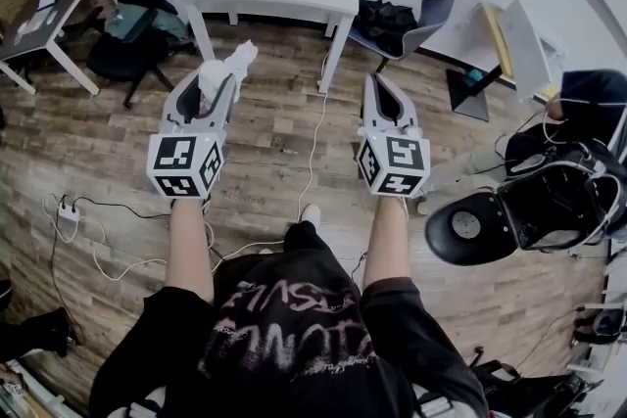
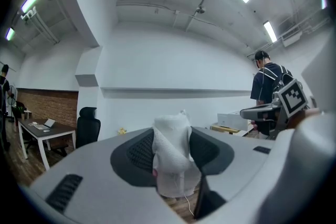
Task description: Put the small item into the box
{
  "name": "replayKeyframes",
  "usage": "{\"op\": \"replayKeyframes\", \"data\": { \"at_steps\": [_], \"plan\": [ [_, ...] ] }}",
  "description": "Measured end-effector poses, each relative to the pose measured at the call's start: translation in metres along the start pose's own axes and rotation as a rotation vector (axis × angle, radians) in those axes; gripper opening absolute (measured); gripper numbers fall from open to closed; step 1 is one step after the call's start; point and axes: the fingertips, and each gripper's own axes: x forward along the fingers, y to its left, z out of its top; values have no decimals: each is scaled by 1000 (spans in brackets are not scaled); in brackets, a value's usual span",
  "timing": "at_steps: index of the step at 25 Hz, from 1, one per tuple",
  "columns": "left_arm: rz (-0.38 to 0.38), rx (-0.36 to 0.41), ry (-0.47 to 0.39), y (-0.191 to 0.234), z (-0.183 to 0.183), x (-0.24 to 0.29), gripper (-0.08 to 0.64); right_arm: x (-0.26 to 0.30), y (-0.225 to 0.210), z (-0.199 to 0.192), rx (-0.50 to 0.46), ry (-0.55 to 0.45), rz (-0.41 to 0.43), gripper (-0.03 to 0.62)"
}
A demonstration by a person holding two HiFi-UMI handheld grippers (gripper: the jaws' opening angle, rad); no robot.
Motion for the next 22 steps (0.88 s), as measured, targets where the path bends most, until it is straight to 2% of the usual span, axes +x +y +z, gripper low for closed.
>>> {"op": "replayKeyframes", "data": {
  "at_steps": [8,13,19,22],
  "plan": [
    [17,11,27,4,-3,83,183,71,-51,-9,26,6,20,11],
    [39,4,34,0,-6,131,183,112,-76,-16,20,5,75,11],
    [64,1,29,-12,1,172,183,145,-113,-19,21,6,94,11],
    [66,9,23,-22,0,175,183,144,-125,-25,29,0,94,11]
  ]
}}
